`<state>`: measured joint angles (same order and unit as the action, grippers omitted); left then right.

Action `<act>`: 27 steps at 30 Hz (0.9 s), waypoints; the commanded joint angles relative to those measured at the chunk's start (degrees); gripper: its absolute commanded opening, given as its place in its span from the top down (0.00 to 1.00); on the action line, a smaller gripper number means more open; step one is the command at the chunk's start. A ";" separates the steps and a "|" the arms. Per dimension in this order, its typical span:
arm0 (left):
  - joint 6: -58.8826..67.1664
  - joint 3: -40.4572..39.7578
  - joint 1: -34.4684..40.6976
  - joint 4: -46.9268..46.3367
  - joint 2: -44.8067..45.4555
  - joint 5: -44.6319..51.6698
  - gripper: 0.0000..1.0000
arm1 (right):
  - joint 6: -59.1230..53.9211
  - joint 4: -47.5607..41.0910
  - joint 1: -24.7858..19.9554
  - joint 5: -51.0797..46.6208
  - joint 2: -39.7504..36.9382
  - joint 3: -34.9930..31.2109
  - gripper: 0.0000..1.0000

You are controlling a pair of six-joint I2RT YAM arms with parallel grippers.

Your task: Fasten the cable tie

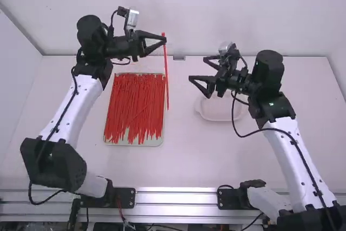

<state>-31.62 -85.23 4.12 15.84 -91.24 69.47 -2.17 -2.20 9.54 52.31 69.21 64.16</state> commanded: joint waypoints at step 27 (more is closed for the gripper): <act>-43.63 -8.46 -0.28 -7.48 -6.16 13.40 0.98 | -74.05 6.38 11.89 0.79 0.00 -5.01 0.02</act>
<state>-72.51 -92.31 4.03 8.38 -97.41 80.42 -67.96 3.77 20.32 52.34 69.21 59.55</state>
